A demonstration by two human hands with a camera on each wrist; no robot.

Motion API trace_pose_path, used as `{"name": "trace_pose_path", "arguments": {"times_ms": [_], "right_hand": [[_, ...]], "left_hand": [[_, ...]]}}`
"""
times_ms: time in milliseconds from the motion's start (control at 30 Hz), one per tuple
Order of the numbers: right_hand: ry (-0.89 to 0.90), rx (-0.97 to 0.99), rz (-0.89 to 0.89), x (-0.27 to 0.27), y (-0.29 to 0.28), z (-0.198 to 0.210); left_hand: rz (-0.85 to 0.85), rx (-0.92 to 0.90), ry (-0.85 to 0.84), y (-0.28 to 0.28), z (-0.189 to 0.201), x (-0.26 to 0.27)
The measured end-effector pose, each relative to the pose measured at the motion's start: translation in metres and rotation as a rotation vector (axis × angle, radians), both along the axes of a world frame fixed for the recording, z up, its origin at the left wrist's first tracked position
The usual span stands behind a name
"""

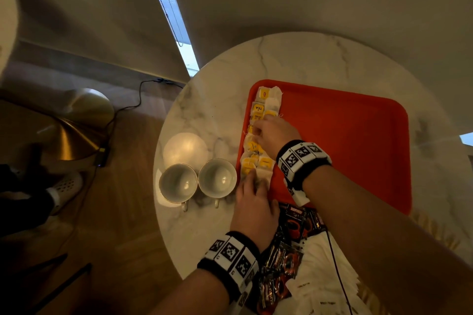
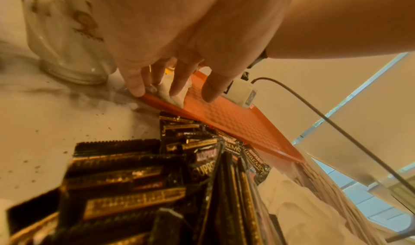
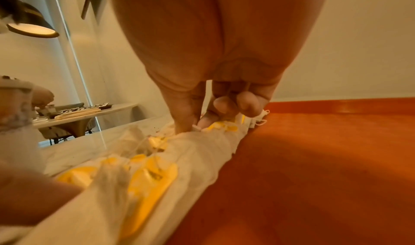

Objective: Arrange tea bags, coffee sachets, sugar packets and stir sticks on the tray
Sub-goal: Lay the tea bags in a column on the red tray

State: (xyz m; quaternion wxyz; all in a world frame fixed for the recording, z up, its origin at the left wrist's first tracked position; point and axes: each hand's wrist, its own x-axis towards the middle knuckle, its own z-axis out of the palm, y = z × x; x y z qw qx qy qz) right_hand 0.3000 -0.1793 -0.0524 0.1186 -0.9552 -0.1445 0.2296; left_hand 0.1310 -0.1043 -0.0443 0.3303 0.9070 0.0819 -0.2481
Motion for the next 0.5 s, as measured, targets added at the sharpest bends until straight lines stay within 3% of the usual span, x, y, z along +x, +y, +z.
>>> {"name": "trace_pose_path", "arguments": {"times_ms": [500], "right_hand": [[-0.069,0.135,-0.054,0.0003,-0.0049,0.0029]], "left_hand": [[0.000,0.052,-0.034,-0.0018,0.0027,0.0025]]}}
